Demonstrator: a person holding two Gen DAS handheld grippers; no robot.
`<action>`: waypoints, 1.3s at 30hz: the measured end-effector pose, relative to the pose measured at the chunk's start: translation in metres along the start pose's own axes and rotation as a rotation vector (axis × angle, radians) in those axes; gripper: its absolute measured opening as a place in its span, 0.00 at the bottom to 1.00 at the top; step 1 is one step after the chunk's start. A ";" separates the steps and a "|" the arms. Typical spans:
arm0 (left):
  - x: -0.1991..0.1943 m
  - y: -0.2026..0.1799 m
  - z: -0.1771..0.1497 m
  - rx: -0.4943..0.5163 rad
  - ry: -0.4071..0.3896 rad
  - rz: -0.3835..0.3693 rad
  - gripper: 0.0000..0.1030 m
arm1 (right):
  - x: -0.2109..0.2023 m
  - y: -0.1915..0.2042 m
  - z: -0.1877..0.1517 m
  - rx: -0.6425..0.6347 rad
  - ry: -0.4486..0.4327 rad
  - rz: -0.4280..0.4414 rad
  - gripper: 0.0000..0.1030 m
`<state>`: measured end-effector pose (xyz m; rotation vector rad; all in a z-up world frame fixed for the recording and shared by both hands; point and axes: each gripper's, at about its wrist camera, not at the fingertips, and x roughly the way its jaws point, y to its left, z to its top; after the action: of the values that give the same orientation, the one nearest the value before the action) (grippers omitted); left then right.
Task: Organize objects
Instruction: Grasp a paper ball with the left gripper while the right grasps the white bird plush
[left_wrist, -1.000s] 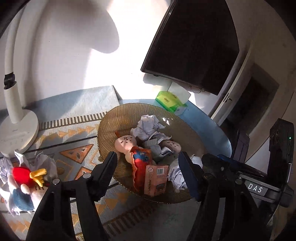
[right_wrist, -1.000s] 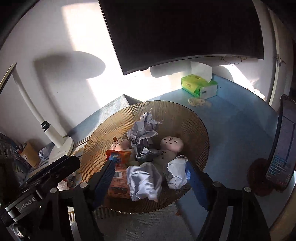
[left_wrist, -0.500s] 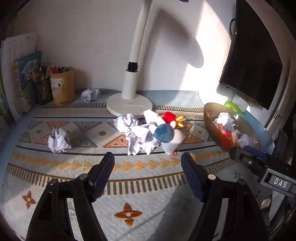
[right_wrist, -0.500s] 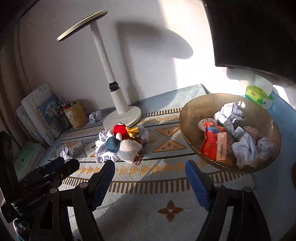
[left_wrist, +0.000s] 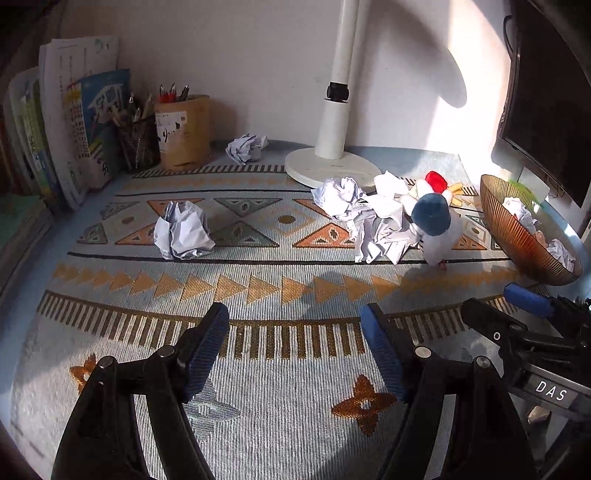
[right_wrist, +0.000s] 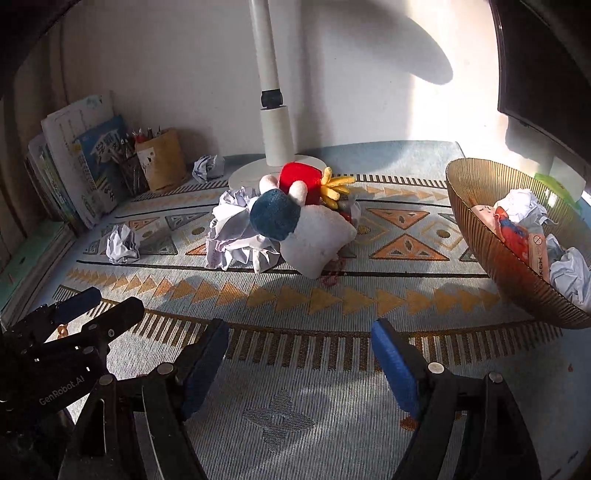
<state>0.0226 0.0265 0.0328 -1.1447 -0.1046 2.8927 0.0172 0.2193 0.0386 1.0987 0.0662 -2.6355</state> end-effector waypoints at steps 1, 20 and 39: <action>0.001 -0.002 0.000 0.006 0.006 0.010 0.71 | 0.000 0.001 0.000 -0.006 0.001 -0.006 0.77; -0.003 -0.018 -0.005 0.082 -0.024 0.046 0.75 | 0.004 0.002 -0.001 -0.008 0.015 -0.012 0.83; 0.039 0.095 0.054 -0.197 0.119 -0.044 0.76 | 0.008 -0.008 0.045 -0.053 0.074 0.099 0.84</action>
<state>-0.0425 -0.0691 0.0383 -1.3215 -0.4144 2.8180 -0.0215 0.2187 0.0645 1.1520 0.0937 -2.4916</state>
